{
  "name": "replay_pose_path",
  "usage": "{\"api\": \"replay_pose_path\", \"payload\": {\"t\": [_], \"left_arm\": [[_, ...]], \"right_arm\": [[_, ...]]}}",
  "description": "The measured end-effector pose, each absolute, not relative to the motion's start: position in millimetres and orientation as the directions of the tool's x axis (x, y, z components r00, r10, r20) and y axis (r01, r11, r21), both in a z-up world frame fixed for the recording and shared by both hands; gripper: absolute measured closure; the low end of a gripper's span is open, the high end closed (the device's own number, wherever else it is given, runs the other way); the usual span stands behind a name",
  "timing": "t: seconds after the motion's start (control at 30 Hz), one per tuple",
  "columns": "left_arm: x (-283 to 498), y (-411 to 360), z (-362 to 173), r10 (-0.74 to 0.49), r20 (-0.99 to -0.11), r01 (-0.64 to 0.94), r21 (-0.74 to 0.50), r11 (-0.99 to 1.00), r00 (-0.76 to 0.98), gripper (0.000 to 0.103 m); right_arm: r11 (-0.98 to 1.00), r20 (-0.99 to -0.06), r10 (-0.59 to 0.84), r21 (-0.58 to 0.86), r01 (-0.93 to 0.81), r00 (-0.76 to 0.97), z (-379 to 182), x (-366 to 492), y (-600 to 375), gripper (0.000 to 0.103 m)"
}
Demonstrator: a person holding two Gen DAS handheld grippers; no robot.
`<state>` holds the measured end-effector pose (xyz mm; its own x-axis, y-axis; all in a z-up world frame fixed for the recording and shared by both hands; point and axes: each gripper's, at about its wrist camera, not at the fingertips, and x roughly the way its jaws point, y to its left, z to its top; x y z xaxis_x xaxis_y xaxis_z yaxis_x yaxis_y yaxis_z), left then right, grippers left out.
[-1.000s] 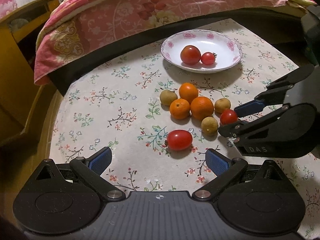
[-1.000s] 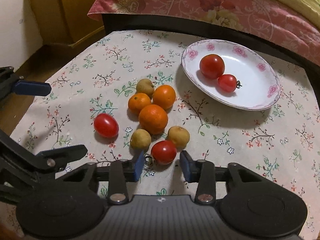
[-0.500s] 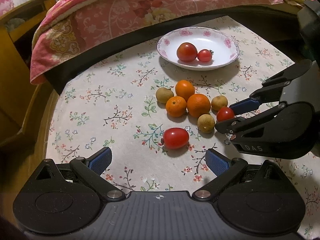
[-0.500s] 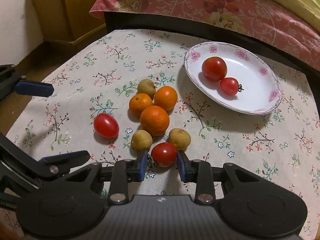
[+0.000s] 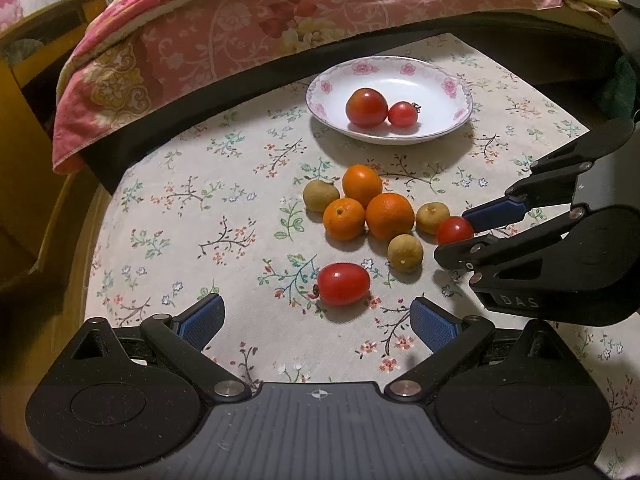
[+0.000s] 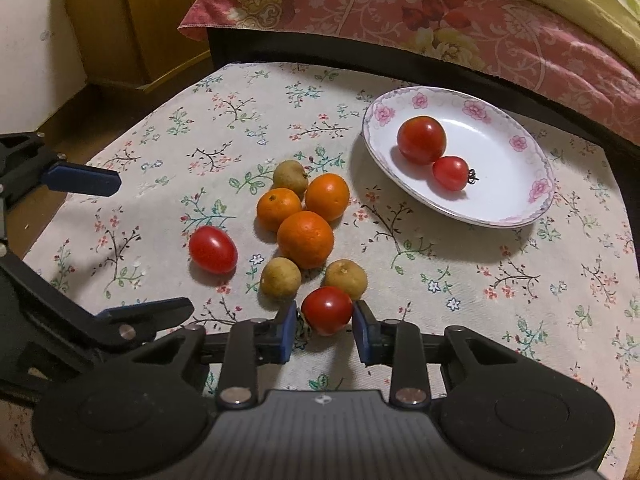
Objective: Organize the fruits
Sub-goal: 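Lower the right tool onto a cherry tomato and close it, then lower the left tool onto the oval red tomato and close it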
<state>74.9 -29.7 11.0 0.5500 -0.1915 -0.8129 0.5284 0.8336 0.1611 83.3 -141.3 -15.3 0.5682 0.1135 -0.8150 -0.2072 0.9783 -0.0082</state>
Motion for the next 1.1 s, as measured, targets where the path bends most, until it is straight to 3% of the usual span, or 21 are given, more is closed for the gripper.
{"api": "replay_pose_path", "payload": {"t": [0.2,0.5,0.87,1.0,1.1], "left_arm": [[76,-32,10,-0.197,-0.809,0.531,0.161,0.832,0.554,0.003],[81,-37,6,-0.203,-0.809,0.541,0.162,0.825,0.552,0.014],[88,-33,0,-0.212,-0.813,0.527,0.133,0.839,0.542,0.043],[91,-33,-3,-0.212,-0.817,0.523,0.125,0.843,0.536,0.043],[92,-35,-5,-0.215,-0.824,0.531,0.120,0.839,0.525,0.038]], "right_arm": [[0.980,-0.818,0.099,-0.019,-0.198,0.567,-15,80,-145,0.073],[0.983,-0.822,0.083,-0.027,-0.184,0.563,-16,79,-148,0.073],[0.986,-0.822,0.080,-0.017,-0.165,0.564,-13,76,-155,0.074],[0.988,-0.824,0.081,-0.009,-0.156,0.561,-14,75,-158,0.073],[0.988,-0.827,0.084,-0.002,-0.152,0.556,-15,75,-160,0.073]]}}
